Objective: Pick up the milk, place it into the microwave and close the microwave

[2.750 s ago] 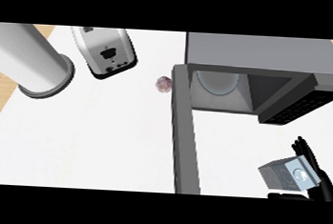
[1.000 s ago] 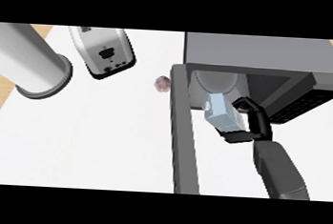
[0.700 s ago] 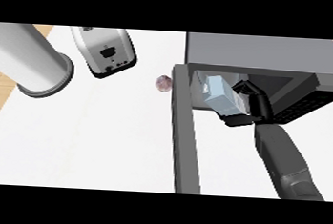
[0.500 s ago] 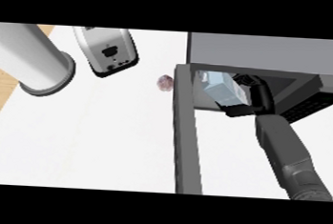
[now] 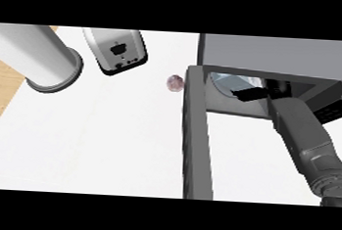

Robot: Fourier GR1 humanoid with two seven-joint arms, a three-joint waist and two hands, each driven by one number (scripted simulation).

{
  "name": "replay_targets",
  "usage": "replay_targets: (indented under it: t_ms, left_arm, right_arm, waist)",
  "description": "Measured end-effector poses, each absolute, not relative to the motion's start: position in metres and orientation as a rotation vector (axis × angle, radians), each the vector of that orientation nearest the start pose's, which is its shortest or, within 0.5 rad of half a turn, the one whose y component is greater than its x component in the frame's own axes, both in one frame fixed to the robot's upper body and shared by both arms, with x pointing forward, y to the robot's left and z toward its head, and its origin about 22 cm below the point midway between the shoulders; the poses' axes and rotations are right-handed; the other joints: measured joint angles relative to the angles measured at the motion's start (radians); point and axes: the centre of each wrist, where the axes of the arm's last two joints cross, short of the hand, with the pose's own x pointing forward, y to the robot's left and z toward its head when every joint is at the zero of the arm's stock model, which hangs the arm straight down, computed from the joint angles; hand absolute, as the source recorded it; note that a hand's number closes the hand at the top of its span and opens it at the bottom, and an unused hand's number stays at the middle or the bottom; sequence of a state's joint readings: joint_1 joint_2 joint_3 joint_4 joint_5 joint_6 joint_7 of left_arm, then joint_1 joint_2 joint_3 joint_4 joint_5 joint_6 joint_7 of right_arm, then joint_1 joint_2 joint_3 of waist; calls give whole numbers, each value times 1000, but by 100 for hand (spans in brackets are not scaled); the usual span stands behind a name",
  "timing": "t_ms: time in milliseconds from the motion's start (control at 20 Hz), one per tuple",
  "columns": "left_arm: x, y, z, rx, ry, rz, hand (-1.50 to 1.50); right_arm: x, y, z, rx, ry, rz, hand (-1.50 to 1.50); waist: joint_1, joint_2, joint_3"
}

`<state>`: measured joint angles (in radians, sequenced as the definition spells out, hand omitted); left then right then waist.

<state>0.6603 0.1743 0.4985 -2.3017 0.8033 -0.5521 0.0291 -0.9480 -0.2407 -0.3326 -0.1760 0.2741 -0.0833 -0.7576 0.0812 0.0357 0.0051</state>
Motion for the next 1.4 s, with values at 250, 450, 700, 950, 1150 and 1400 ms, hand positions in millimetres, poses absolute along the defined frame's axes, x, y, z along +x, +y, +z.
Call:
replay_targets:
  t_ms: [250, 450, 700, 950, 1150, 1400]
  left_arm:
    - [63, 358, 122, -220, -1929, 11, -150]
    - [68, 357, 124, -238, -1944, 0, -150]
    - [73, 358, 127, -247, -1955, -22, -150]
    - [78, 360, 130, -255, -1961, -34, -150]
    - [81, 360, 132, -268, -1971, -44, -150]
    - [85, 360, 133, -275, -1972, -59, -150]
  right_arm:
    - [426, -261, 16, -387, -1847, 346, 150]
    - [430, -266, 25, -476, -1839, 347, 150]
    - [429, -274, 26, -532, -1814, 290, 150]
    - [428, -277, 25, -572, -1806, 243, 150]
    - [426, -281, 24, -595, -1799, 211, 150]
    - [431, -290, 36, -630, -1814, 223, 150]
  waist:
    - [23, 13, 1]
    - [43, 22, 2]
    - [56, 22, -3]
    - [63, 22, -8]
    - [71, 21, -13]
    - [90, 41, -4]
